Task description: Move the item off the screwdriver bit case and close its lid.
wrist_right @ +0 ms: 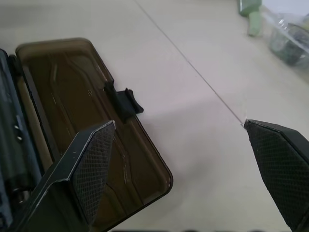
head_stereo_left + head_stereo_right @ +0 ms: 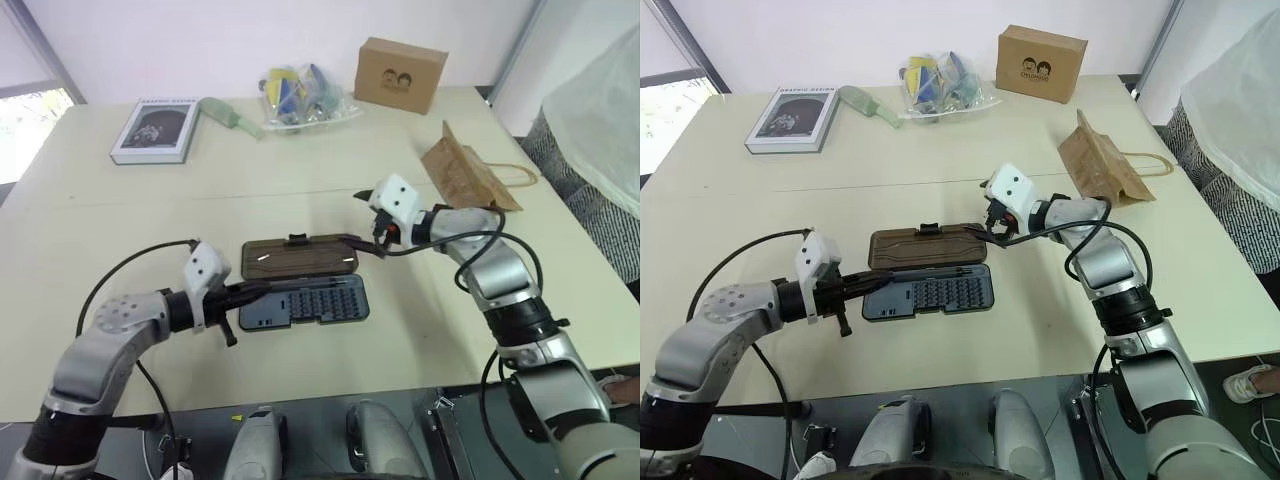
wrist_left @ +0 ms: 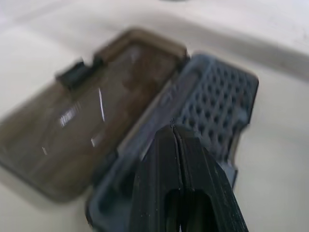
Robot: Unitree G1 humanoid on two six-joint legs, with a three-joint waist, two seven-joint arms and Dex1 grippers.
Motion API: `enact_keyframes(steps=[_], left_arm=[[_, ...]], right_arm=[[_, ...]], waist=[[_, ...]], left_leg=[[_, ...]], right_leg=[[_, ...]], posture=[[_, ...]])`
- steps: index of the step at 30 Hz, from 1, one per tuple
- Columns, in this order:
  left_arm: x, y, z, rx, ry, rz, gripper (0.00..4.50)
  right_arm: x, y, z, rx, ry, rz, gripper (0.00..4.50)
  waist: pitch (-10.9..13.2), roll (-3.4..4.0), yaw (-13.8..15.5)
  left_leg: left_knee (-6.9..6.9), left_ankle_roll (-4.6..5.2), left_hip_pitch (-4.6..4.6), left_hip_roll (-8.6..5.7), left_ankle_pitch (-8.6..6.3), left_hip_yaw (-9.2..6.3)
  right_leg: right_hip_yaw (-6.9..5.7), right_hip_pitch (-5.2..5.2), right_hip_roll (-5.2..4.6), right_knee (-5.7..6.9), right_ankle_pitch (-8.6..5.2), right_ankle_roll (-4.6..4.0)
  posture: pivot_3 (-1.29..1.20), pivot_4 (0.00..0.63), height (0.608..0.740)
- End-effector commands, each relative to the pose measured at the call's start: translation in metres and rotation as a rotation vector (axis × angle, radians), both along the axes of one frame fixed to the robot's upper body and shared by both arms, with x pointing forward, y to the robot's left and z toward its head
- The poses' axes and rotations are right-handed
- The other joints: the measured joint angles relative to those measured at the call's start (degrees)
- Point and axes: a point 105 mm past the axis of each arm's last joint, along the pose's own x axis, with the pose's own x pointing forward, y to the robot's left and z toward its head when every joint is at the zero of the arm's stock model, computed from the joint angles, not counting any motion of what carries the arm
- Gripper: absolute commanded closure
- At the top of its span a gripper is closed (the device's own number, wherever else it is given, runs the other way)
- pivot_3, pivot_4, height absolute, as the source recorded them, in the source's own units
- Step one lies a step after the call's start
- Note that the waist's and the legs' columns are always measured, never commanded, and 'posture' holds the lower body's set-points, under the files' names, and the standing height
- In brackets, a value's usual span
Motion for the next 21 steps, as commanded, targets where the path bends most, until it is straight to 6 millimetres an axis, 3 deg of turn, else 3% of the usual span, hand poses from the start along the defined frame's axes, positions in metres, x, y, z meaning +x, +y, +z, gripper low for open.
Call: enact_keyframes(steps=[1,8,21], left_arm=[[-0.002,0.003,-0.005,0.026,-0.011,-0.006,4.5],[-0.001,0.0,-0.023,0.034,0.015,-0.009,4.5],[-0.002,-0.003,-0.035,0.043,0.026,-0.024,4.5]], right_arm=[[0.008,0.004,0.005,-0.013,-0.032,0.013,0.03],[0.021,0.008,-0.006,-0.043,0.028,0.014,0.03],[0.024,0.018,-0.028,-0.142,0.11,0.054,0.03]], waist=[[0.0,0.0,0.01],[0.01,0.02,0.03],[-0.01,0.03,0.03]], left_leg=[[0.0,0.0,0.0,0.0,0.0,0.01],[0.0,0.0,0.0,0.01,0.0,0.01],[0.0,0.0,0.0,0.0,0.0,0.01]], right_leg=[[0.0,0.0,-0.01,0.0,0.0,0.0],[0.0,-0.01,-0.04,0.0,0.0,0.0],[0.0,0.0,-0.08,0.02,0.0,0.01]], posture=[[0.0,0.15,0.74],[0.0,0.15,0.74],[0.0,0.15,0.74]])
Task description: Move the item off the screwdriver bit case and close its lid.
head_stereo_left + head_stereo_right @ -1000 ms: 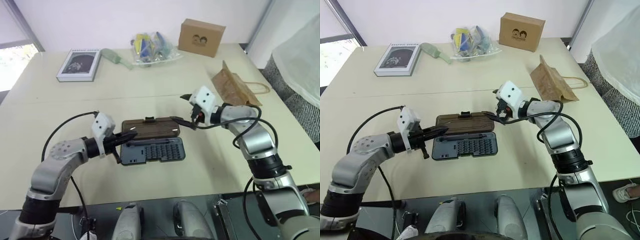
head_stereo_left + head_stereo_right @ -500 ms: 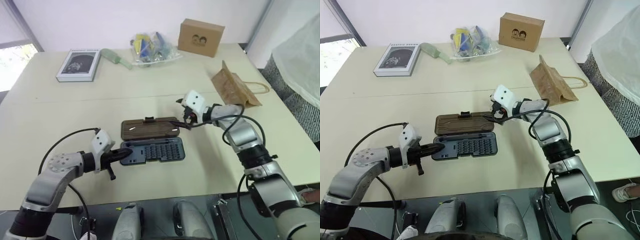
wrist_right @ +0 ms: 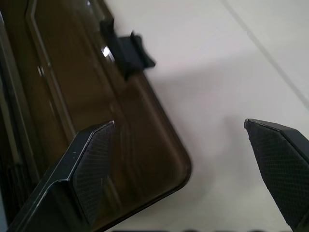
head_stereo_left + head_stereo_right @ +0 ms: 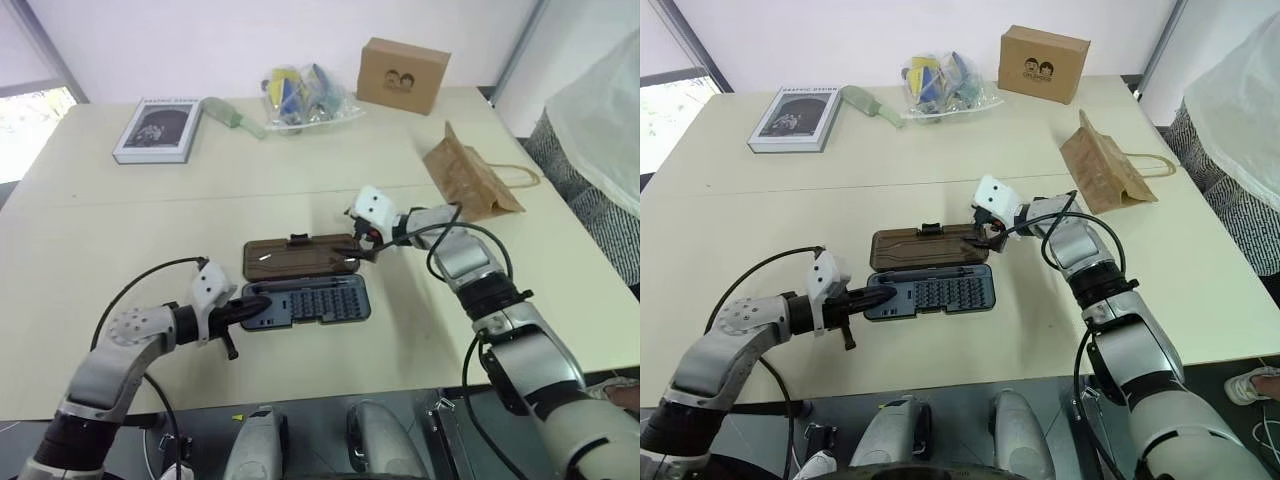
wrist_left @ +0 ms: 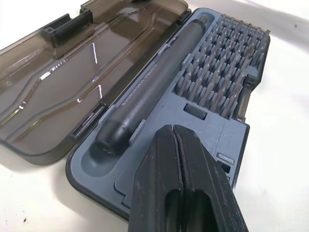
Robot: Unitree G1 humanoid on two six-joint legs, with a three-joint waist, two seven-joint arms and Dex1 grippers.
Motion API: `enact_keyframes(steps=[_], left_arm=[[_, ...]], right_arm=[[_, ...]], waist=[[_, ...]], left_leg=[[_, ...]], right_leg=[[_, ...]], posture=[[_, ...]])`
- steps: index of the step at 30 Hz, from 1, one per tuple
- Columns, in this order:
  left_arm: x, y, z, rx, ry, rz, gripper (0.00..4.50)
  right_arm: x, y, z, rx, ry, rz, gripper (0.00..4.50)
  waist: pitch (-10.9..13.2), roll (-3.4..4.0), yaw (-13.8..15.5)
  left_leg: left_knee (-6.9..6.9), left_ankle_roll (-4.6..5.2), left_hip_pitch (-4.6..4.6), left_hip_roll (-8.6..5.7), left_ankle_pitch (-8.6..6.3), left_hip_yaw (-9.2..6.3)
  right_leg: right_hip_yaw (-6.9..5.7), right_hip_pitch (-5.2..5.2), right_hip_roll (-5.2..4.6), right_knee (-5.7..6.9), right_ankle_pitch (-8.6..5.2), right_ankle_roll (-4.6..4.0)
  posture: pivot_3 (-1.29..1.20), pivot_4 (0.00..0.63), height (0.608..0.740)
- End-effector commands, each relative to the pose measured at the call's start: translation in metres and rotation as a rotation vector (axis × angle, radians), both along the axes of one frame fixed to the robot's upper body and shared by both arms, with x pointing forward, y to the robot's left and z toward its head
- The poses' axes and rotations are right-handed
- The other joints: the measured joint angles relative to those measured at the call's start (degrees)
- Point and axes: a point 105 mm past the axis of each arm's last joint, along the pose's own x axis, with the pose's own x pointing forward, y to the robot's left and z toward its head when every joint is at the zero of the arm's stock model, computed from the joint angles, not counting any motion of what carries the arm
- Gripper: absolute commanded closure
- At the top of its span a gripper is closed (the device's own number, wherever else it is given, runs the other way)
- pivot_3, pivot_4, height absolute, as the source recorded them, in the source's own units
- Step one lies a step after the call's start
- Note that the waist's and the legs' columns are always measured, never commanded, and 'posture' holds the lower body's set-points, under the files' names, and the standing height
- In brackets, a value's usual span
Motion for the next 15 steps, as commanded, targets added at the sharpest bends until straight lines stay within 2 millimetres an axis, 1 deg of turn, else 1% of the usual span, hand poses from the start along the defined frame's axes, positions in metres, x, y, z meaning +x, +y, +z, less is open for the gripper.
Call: enact_keyframes(steps=[1,10,13,14,15], left_arm=[[-0.003,0.0,-0.014,0.025,0.045,-0.005,4.5],[-0.007,-0.001,-0.017,0.035,0.047,-0.016,4.5],[-0.008,-0.002,-0.016,0.037,0.045,-0.018,4.5],[-0.008,-0.002,-0.016,0.037,0.045,-0.017,4.5],[-0.008,-0.003,-0.017,0.038,0.045,-0.017,4.5]], right_arm=[[0.002,0.011,0.014,0.014,-0.028,0.043,0.03],[0.015,0.009,0.011,-0.01,0.009,0.012,0.03],[0.016,0.008,0.007,-0.034,0.013,0.021,0.03],[0.017,0.007,0.006,-0.04,0.014,0.021,0.54],[0.017,0.007,0.004,-0.042,0.016,0.021,0.81]], waist=[[0.0,0.01,-0.02],[-0.01,0.02,-0.05],[-0.02,0.03,-0.13],[-0.02,0.03,-0.13],[-0.02,0.03,-0.14]], left_leg=[[0.0,0.0,0.01,0.0,0.0,0.0],[0.0,0.0,0.02,0.0,0.0,0.0],[-0.01,0.0,0.02,0.0,0.0,0.0],[-0.01,0.0,0.03,0.01,0.0,0.0],[-0.01,0.0,0.03,0.0,0.0,0.0]], right_leg=[[0.0,0.0,0.0,0.0,0.0,0.0],[0.0,0.01,-0.01,0.01,0.0,0.0],[0.0,0.01,-0.02,0.02,0.0,0.0],[0.0,0.01,-0.02,0.02,0.0,0.0],[0.0,0.01,-0.02,0.02,0.0,0.0]], posture=[[0.0,0.15,0.74],[0.0,0.15,0.74],[0.0,0.15,0.74],[0.0,0.15,0.74],[0.0,0.15,0.74]])
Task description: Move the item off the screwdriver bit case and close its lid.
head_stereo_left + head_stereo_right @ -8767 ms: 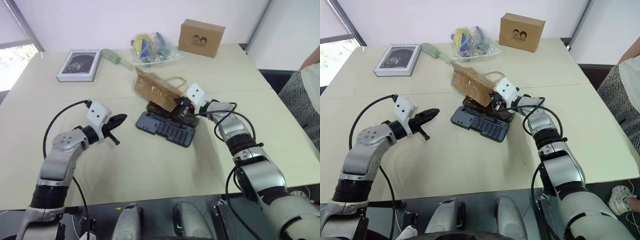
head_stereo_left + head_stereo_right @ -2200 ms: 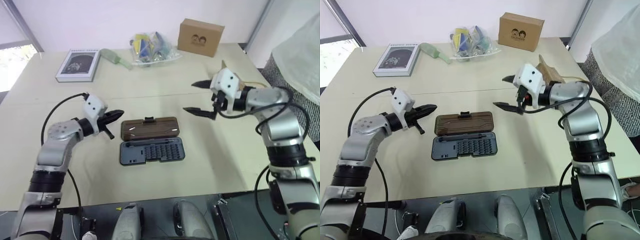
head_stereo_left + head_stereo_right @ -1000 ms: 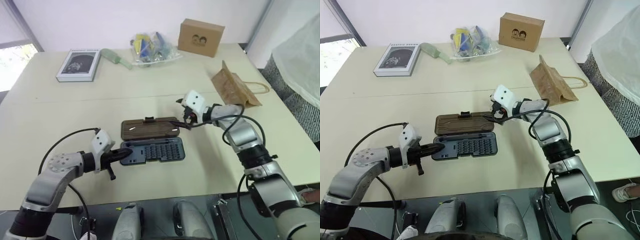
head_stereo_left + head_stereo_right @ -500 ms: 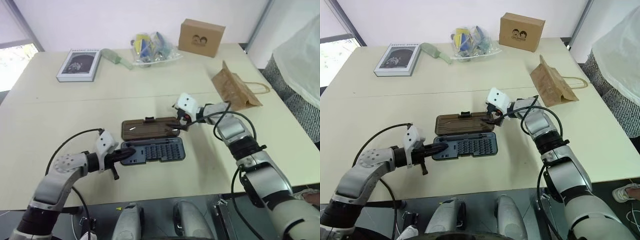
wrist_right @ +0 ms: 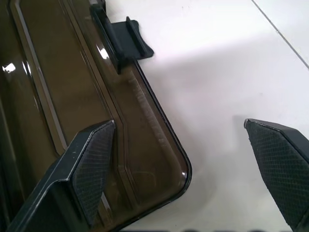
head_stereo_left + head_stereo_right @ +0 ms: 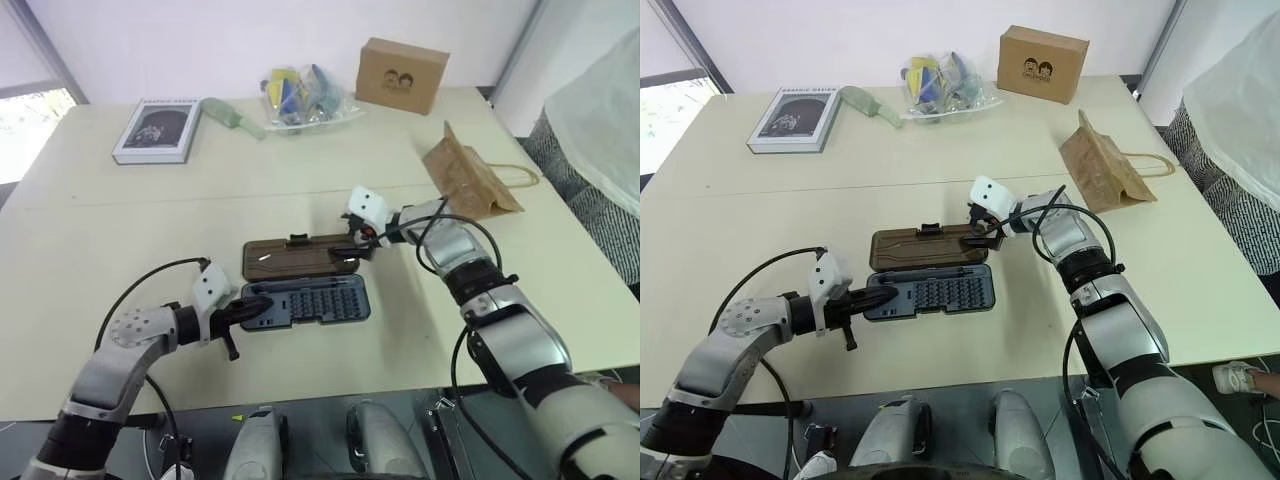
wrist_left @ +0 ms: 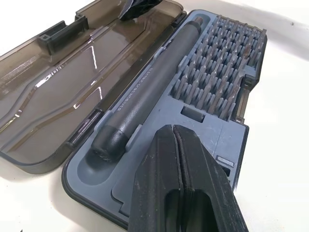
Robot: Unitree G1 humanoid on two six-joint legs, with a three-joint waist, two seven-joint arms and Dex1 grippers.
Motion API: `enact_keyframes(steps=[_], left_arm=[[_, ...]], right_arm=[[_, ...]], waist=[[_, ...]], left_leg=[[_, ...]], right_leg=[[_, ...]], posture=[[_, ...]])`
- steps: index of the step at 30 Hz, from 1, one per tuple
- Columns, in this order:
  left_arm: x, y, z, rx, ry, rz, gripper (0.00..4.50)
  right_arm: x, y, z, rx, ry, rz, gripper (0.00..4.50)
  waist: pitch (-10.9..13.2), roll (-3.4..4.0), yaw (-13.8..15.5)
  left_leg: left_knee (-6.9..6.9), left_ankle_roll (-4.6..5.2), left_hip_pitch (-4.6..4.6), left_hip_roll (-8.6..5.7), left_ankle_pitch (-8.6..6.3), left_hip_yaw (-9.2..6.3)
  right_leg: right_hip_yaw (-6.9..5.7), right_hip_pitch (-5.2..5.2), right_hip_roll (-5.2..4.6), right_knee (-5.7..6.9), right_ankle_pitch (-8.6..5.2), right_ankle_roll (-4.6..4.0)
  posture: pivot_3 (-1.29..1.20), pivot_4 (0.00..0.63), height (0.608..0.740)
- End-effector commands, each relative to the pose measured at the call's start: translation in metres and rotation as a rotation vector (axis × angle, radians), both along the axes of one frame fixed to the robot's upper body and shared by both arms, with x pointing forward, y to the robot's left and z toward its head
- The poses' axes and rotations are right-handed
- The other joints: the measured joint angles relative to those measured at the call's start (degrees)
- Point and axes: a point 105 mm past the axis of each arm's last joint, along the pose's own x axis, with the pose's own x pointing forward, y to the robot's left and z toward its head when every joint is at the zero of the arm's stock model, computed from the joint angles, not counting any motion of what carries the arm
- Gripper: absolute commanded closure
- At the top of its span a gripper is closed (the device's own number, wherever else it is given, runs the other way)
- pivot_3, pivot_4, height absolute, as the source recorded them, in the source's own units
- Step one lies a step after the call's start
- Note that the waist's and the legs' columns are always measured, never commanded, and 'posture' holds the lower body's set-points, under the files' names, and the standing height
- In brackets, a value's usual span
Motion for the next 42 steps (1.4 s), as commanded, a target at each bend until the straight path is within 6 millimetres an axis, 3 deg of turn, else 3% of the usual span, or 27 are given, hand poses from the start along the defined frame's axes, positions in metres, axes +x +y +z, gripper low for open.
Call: enact_keyframes(steps=[1,7,17,25,42], left_arm=[[-0.007,-0.001,-0.016,0.029,0.065,-0.003,4.5],[-0.007,0.003,-0.022,0.035,0.068,0.002,4.5],[-0.006,0.007,-0.028,0.037,0.062,0.001,4.5],[-0.005,0.005,-0.029,0.031,0.058,-0.002,4.5],[0.004,0.005,-0.023,0.037,0.044,-0.008,4.5]], right_arm=[[0.003,0.003,0.007,-0.014,-0.03,0.017,1.29],[0.005,0.001,0.003,-0.026,-0.033,0.017,4.41],[0.002,-0.001,0.006,-0.102,-0.158,0.094,4.46],[-0.014,0.001,0.038,-0.108,-0.497,0.212,4.46],[-0.067,-0.003,0.097,0.004,-0.851,0.221,4.46]], waist=[[0.0,0.0,0.0],[-0.04,0.01,-0.1],[-0.1,-0.03,-1.26],[-0.11,-0.02,-1.22],[-0.09,-0.03,-0.66]], left_leg=[[0.0,0.0,0.0,0.0,0.0,0.0],[-0.01,0.0,0.04,0.01,0.0,0.01],[-0.23,0.0,0.53,0.05,0.0,0.05],[-0.25,0.0,0.56,0.04,0.0,0.05],[-0.25,0.0,0.5,0.01,0.0,0.11]], right_leg=[[0.0,0.0,0.0,0.0,0.0,0.0],[0.0,0.02,-0.01,0.01,0.0,0.0],[0.04,0.38,0.0,0.02,-0.01,-0.05],[0.08,0.38,-0.04,0.02,-0.01,-0.05],[0.11,0.34,-0.03,-0.02,-0.08,-0.16]], posture=[[0.0,0.15,0.74],[0.0,0.15,0.74],[0.0,0.15,0.74],[0.0,0.15,0.74],[0.0,0.15,0.74]])
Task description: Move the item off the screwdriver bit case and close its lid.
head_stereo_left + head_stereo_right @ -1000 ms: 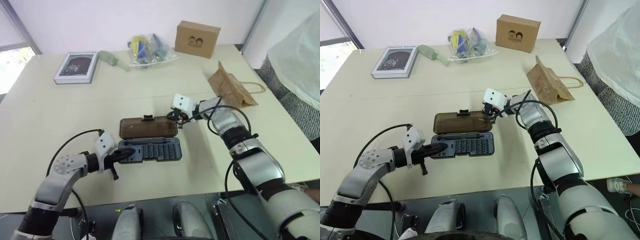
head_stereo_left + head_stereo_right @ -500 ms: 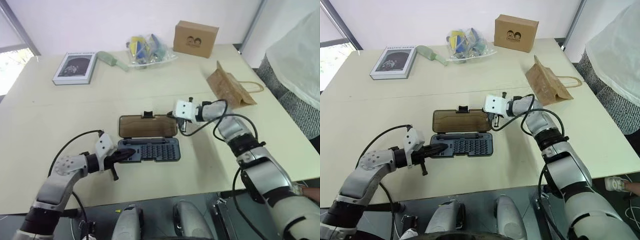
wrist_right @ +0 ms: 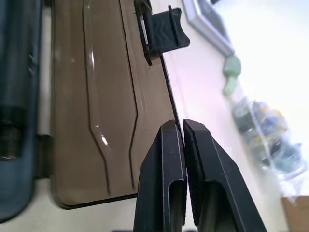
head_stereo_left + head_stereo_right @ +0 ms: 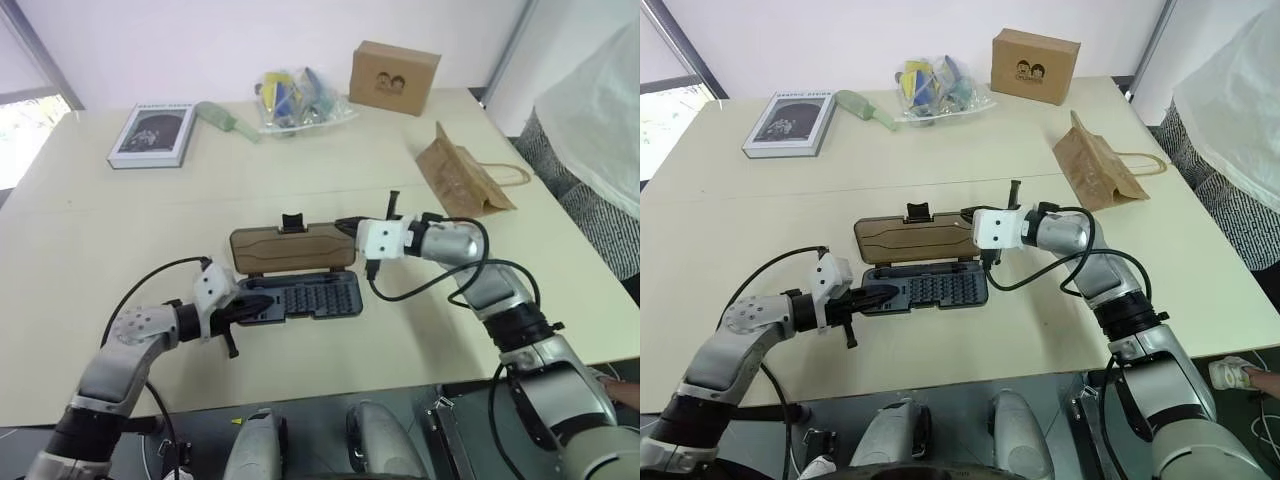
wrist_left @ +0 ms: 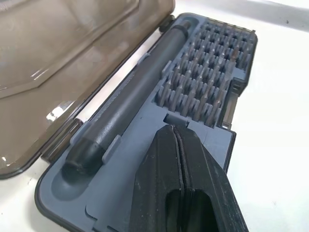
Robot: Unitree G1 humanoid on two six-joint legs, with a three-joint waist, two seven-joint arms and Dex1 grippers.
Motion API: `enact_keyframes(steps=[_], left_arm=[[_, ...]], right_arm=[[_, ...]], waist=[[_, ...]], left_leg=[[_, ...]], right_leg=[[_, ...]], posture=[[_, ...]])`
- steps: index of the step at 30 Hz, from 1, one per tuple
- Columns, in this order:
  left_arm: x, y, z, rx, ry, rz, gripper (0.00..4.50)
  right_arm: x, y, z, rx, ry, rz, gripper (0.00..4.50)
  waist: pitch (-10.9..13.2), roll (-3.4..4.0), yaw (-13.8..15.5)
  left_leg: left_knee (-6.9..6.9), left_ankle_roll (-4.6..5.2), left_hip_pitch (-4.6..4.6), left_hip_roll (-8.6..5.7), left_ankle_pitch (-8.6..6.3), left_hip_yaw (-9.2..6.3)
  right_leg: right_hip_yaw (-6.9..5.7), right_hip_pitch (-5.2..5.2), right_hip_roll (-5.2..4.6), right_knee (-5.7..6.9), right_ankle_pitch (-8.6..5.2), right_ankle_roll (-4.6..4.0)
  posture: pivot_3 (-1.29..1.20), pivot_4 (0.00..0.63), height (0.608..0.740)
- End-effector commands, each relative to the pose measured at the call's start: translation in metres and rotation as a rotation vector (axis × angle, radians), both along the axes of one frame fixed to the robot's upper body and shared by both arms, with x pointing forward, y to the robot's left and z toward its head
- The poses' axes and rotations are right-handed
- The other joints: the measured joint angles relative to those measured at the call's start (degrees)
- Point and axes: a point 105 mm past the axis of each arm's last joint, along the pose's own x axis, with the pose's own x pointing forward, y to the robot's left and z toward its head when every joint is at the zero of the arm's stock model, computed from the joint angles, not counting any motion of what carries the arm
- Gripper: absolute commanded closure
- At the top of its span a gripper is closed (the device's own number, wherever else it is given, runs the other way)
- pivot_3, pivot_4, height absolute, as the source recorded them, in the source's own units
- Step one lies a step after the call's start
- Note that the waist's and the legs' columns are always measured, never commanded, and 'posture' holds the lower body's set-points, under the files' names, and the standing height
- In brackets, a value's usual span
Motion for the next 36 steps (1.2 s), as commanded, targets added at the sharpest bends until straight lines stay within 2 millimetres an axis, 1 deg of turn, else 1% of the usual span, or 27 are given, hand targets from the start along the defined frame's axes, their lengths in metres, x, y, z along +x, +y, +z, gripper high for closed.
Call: enact_keyframes(steps=[1,7,11,16,22,28,33,36], left_arm=[[-0.004,0.004,-0.018,0.042,0.077,0.019,4.5],[-0.002,0.0,-0.013,0.04,0.07,0.012,4.5],[0.0,-0.006,-0.003,0.026,0.061,0.0,4.5],[0.004,-0.008,0.007,0.005,0.058,-0.012,4.5],[0.009,-0.009,0.012,0.001,0.048,-0.011,4.5],[0.006,-0.01,0.014,-0.006,0.053,-0.023,4.5],[0.002,-0.014,0.015,-0.005,0.075,-0.063,4.5],[0.003,-0.014,0.017,-0.006,0.077,-0.069,4.5]], right_arm=[[-0.01,-0.004,0.049,0.099,-0.154,0.012,4.46],[-0.02,-0.008,0.051,0.092,-0.156,0.009,4.46],[-0.023,-0.013,0.039,0.093,-0.116,-0.02,4.46],[-0.022,-0.013,0.032,0.096,-0.097,-0.033,4.46],[-0.021,-0.009,0.024,0.084,-0.109,-0.021,4.46],[-0.028,0.0,0.015,0.102,-0.085,0.001,4.46],[-0.028,0.003,0.003,0.074,-0.052,0.015,4.46],[-0.026,0.005,-0.001,0.063,-0.052,0.027,4.46]], waist=[[0.0,0.0,0.15],[0.01,-0.01,1.1],[0.01,-0.02,1.13],[0.03,-0.03,1.05],[0.05,-0.06,1.04],[0.05,-0.06,0.93],[0.05,-0.06,0.85],[0.05,-0.06,0.81]], left_leg=[[0.0,0.0,-0.01,0.0,0.0,0.0],[0.01,0.0,-0.06,-0.01,0.0,0.01],[0.07,0.0,-0.21,-0.02,0.0,-0.01],[0.09,0.0,-0.25,-0.02,0.0,-0.02],[0.11,0.0,-0.33,-0.02,0.0,-0.03],[0.11,0.0,-0.35,-0.01,0.0,-0.03],[0.11,0.0,-0.35,0.0,0.0,-0.04],[0.11,0.0,-0.35,0.0,0.0,-0.04]], right_leg=[[0.0,0.0,0.0,0.0,0.0,0.0],[0.0,-0.04,0.02,-0.04,-0.01,-0.03],[0.0,-0.13,0.05,-0.06,-0.02,-0.03],[-0.01,-0.18,0.1,-0.05,-0.01,-0.02],[-0.01,-0.24,0.12,-0.05,0.0,0.0],[-0.01,-0.26,0.14,-0.05,0.0,0.0],[-0.01,-0.27,0.16,-0.05,0.0,0.01],[-0.01,-0.27,0.16,-0.05,0.0,0.01]], posture=[[0.0,0.15,0.74],[0.0,0.15,0.74],[0.0,0.15,0.74],[0.0,0.15,0.74],[0.0,0.15,0.74],[0.0,0.15,0.74],[0.0,0.15,0.74],[0.0,0.15,0.74]])
